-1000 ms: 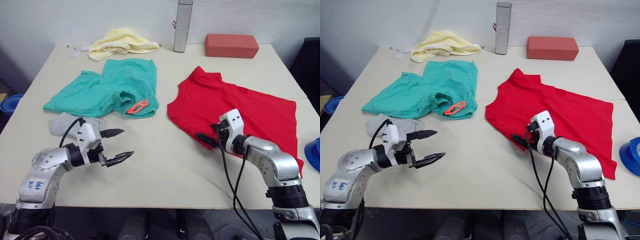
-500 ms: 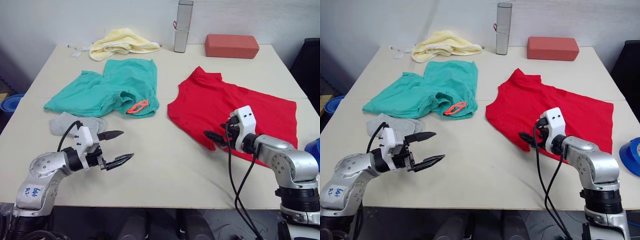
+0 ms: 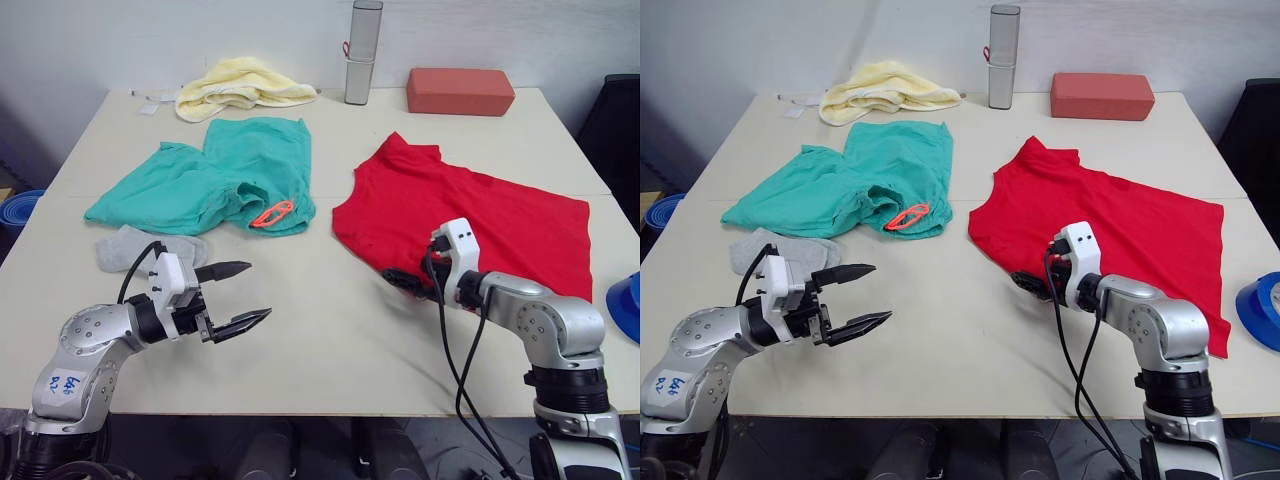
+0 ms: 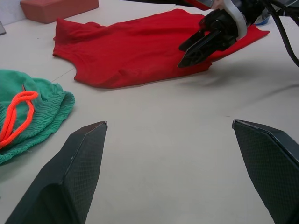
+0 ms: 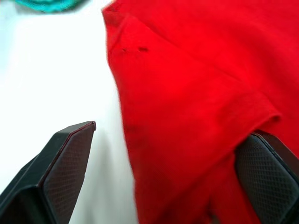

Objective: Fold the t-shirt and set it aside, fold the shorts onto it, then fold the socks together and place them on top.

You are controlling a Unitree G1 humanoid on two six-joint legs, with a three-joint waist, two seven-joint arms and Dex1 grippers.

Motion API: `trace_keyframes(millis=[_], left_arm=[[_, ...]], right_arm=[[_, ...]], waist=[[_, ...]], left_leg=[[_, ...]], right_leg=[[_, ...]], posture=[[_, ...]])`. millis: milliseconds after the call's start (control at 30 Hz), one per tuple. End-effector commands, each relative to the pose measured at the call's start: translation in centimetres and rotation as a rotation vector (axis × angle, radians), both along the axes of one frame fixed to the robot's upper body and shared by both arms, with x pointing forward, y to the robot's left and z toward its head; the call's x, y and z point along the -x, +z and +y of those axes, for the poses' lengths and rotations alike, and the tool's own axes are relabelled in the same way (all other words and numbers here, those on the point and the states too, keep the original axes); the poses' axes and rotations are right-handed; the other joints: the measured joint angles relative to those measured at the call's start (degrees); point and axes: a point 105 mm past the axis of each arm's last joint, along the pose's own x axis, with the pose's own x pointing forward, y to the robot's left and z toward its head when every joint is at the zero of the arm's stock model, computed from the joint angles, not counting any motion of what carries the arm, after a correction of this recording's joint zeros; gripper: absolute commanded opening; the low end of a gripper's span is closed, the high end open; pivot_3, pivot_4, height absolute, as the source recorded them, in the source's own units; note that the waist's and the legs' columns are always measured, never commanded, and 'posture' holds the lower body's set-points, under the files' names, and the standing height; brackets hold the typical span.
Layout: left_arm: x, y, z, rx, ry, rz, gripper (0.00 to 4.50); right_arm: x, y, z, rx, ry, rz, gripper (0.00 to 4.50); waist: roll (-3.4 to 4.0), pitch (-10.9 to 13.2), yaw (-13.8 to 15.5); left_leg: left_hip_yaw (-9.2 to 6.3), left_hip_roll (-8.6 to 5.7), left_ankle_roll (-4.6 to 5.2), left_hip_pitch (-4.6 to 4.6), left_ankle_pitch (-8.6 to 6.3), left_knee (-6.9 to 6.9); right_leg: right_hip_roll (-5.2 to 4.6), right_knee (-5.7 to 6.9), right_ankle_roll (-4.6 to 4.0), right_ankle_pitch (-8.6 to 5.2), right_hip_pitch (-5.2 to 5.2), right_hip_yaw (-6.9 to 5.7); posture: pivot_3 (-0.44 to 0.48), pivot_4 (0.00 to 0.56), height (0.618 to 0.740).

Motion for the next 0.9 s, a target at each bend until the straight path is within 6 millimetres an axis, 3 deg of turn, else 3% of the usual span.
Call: trace_keyframes(millis=[33, 100, 300, 467, 700, 900], left_arm=[[0.3, 1.0, -0.2, 0.008, -0.007, -0.048, 4.50], [0.3, 0.9, -0.1, 0.005, -0.006, -0.049, 4.50], [0.1, 1.0, 0.3, -0.004, 0.015, -0.060, 4.50], [0.2, 0.9, 0.5, -0.009, 0.025, -0.060, 4.50], [0.2, 0.8, 1.0, -0.015, 0.046, -0.056, 4.50], [0.2, 0.9, 1.5, -0.023, 0.060, -0.054, 4.50]], right_arm=[[-0.3, 0.4, 1.0, -0.001, 0.032, -0.035, 4.30], [-0.7, -0.1, 1.4, 0.019, 0.035, -0.041, 3.93], [-1.4, -0.7, 2.2, 0.081, 0.075, -0.107, 1.94], [-0.7, 1.1, 5.1, 0.073, 0.235, -0.266, 0.15], [2.7, 1.0, 10.2, 0.082, 0.518, -0.317, 0.03], [5.1, 0.6, 13.0, 0.062, 0.678, -0.318, 0.03]], waist=[[0.00, 0.0, 0.0], [0.00, 0.0, 0.0], [-0.02, 0.0, -0.1], [-0.02, 0.0, -0.4], [-0.07, 0.0, -1.2], [-0.14, 0.0, -1.2]], left_leg=[[0.00, 0.00, 0.00, 0.00, 0.00, 0.00], [0.01, 0.00, 0.00, -0.01, 0.00, 0.00], [0.08, 0.00, -0.01, -0.01, 0.01, 0.00], [0.14, 0.00, -0.02, -0.09, 0.01, 0.01], [0.15, 0.00, -0.22, -0.13, 0.12, -0.01], [0.15, 0.00, -0.22, -0.14, 0.13, 0.00]], right_leg=[[0.00, 0.00, 0.00, 0.00, 0.00, 0.00], [0.00, -0.01, 0.00, 0.00, -0.01, 0.00], [0.02, 0.05, 0.00, 0.00, -0.08, 0.07], [0.04, 0.13, 0.00, 0.00, -0.22, 0.12], [0.06, 0.18, 0.00, 0.00, -0.31, 0.16], [0.04, 0.17, 0.00, 0.00, -0.32, 0.16]], posture=[[0.000, 0.150, 0.740], [0.000, 0.150, 0.740], [0.000, 0.150, 0.740], [0.000, 0.150, 0.740], [0.000, 0.150, 0.740], [0.000, 0.150, 0.740]])
